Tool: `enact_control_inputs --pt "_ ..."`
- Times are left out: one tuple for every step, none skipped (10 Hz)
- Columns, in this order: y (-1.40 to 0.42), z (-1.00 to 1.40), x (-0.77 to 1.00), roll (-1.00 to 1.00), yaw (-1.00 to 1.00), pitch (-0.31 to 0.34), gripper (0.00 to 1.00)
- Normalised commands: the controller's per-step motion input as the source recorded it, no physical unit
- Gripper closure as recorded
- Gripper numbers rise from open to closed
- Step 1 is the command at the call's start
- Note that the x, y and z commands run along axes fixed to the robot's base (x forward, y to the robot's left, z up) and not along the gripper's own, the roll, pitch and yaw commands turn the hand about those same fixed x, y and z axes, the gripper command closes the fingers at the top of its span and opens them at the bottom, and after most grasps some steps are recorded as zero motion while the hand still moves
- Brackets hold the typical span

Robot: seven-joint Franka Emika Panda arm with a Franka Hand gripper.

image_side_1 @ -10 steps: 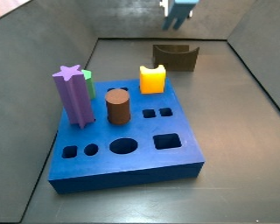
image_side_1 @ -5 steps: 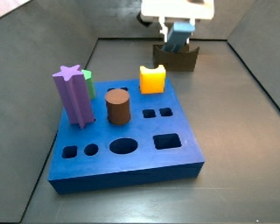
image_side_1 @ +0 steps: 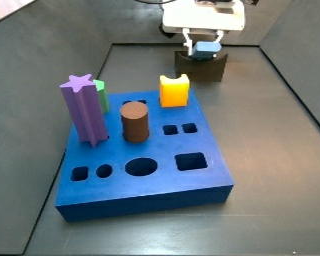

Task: Pick up the square-circle object. Move up. Rotate the square-circle object. Place the square-circle object on the fixture. Regrasp the square-circle object. Move to above the board. Insert the square-circle object.
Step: Place the square-circle object on the fixture, then regrasp the square-circle object.

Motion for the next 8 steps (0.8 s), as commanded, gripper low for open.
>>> enact_control_inputs --pt "0.12 -0.31 0.07 -0.13 -0.03 -0.066 1.00" --pt "0.00 0.00 0.00 0.00 0.00 0.000 0.00" --pt "0.00 1.00 0.00 -0.05 0.01 0.035 0.00" --pt "0.00 1.00 0.00 -0.04 0.01 0.035 0.00" --pt "0.01 1.00 -0.02 -0.01 0.01 0.043 0.00" --pt "0.00 1.00 -0.02 0.01 0.01 0.047 0.00" --pt "0.00 1.00 -0.03 0.03 0.00 0.055 0.00" --pt "0.00 0.87 -0.04 0.05 0.00 0.065 0.00"
